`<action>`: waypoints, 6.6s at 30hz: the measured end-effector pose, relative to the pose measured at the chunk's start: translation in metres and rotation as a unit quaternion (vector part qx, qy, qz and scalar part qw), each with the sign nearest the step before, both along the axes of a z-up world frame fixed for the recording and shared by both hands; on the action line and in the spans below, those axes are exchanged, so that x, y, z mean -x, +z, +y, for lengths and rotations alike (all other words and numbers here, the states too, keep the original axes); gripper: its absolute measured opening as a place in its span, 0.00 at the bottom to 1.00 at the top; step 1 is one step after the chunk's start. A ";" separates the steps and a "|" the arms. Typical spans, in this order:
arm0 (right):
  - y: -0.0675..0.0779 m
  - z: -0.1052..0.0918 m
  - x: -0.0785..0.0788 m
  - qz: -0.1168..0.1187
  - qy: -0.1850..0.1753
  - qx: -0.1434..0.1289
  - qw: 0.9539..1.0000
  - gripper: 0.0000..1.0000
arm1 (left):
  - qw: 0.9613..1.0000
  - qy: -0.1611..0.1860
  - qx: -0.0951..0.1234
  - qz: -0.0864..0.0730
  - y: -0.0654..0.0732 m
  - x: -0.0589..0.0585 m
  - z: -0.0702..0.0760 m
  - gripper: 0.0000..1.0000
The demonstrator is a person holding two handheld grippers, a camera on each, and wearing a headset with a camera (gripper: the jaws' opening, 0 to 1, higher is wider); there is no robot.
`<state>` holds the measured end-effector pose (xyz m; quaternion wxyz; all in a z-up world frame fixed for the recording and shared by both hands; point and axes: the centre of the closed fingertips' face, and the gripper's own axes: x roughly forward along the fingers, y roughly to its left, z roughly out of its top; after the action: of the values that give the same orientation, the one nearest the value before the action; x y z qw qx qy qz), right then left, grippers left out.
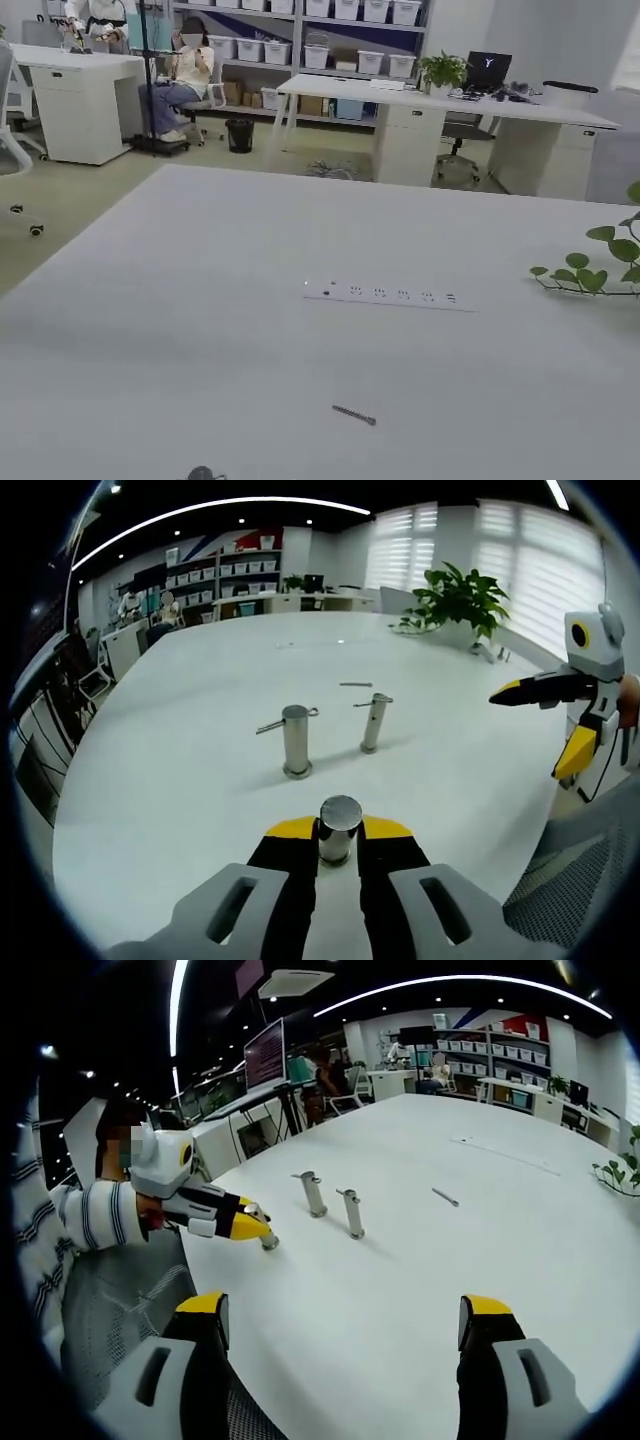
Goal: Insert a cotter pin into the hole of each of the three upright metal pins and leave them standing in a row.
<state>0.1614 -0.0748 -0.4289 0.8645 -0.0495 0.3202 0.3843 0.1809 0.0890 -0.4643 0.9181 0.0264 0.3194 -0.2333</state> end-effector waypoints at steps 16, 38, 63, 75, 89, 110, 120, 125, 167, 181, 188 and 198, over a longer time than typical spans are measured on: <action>0.003 0.009 -0.002 -0.003 0.015 0.001 1.000 0.94 | 0.999 -0.006 0.039 -0.006 0.027 0.005 0.022 0.47; 0.007 -0.015 -0.027 0.000 -0.043 0.009 0.999 0.93 | 0.996 -0.032 0.083 0.001 0.048 0.016 0.041 0.99; 0.012 -0.008 -0.102 -0.010 0.056 0.126 0.990 0.82 | 0.996 -0.042 0.073 0.007 0.048 0.029 0.051 0.99; 0.008 0.011 -0.149 -0.020 0.131 0.189 0.973 0.64 | 0.995 -0.055 0.062 0.049 0.028 0.046 0.052 0.91; -0.017 0.016 -0.184 0.001 0.187 0.253 0.949 0.54 | 0.993 -0.067 0.088 0.050 0.031 0.050 0.040 0.91; -0.059 0.018 -0.202 0.048 0.214 0.283 0.934 0.16 | 0.992 -0.062 0.094 0.065 0.025 0.056 0.040 0.91; -0.069 0.021 -0.214 0.066 0.215 0.278 0.934 0.09 | 0.991 -0.050 0.106 0.064 0.028 0.056 0.041 0.91; -0.070 0.021 -0.219 0.070 0.217 0.282 0.932 0.06 | 0.991 -0.051 0.104 0.064 0.028 0.055 0.041 0.91; -0.061 0.029 -0.220 -0.012 0.307 0.378 0.873 0.00 | 0.994 -0.049 0.087 0.038 0.046 0.058 0.035 0.87; -0.007 0.027 -0.209 -0.095 0.321 0.355 0.873 0.00 | 0.996 -0.029 0.087 0.020 0.056 0.046 0.038 0.86; 0.028 0.027 -0.195 -0.143 0.323 0.338 0.872 0.00 | 0.995 -0.021 0.092 0.008 0.066 0.035 0.044 0.84; 0.061 0.047 -0.159 -0.206 0.331 0.314 0.866 0.00 | 0.991 -0.011 0.130 -0.011 0.078 0.017 0.038 0.80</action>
<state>0.3199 -0.0276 -0.3680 0.6715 -0.4994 0.2030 0.5084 0.1638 0.1271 -0.3859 0.9142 -0.0875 0.2762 -0.2832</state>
